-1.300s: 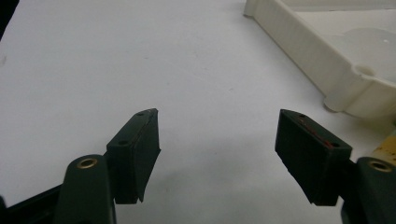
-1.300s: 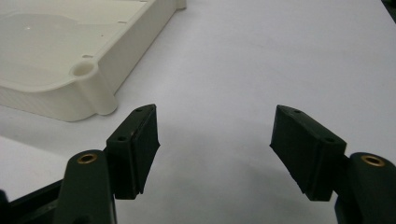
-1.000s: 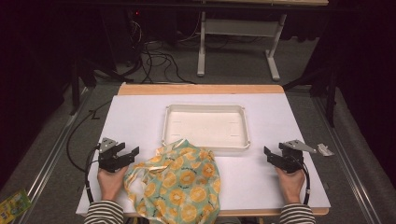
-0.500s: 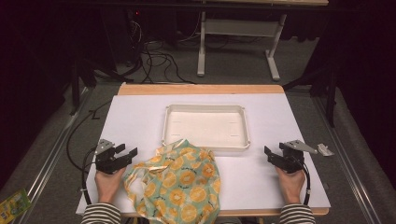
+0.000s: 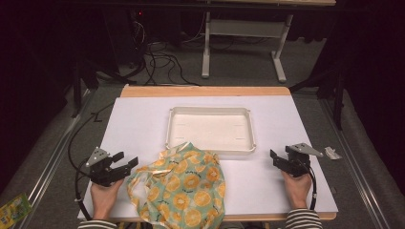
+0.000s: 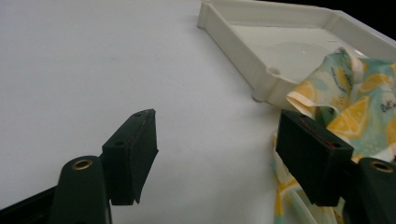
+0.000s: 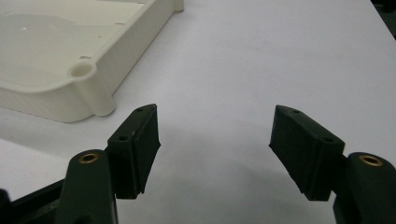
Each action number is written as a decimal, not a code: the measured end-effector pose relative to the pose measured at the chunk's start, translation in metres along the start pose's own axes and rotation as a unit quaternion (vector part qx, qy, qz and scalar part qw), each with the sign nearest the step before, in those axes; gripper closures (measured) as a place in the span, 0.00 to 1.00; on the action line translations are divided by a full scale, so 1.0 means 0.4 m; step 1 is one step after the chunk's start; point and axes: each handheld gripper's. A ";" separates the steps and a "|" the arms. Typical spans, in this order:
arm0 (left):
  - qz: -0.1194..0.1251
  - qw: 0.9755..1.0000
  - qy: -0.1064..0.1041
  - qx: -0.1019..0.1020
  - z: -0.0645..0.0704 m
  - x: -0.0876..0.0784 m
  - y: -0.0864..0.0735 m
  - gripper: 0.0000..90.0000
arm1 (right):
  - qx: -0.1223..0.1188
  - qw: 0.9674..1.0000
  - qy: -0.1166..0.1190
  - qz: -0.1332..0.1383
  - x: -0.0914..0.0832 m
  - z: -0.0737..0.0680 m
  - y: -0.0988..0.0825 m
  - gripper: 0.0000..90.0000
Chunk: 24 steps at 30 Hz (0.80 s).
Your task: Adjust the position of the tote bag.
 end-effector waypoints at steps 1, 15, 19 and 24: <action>0.001 1.000 -0.004 -0.002 0.003 -0.001 -0.003 0.32 | 0.000 1.000 0.000 -0.001 0.000 0.000 0.000 0.37; -0.042 0.997 -0.050 0.040 0.081 0.030 -0.006 0.32 | -0.009 1.000 -0.007 -0.007 0.002 -0.007 0.001 0.36; -0.052 0.996 -0.054 0.045 0.092 0.045 -0.007 0.34 | -0.012 1.000 -0.007 -0.007 0.002 -0.009 0.002 0.36; -0.063 0.995 -0.065 0.049 0.099 0.058 -0.010 0.42 | -0.012 1.000 -0.009 -0.007 0.001 -0.011 0.001 0.36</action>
Point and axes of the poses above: each handheld gripper's, and its own axes: x roughly forward along the jaws, y roughly out of its top, z roughly to its right, and after that the axes turned 10 degrees about -y, right-handed
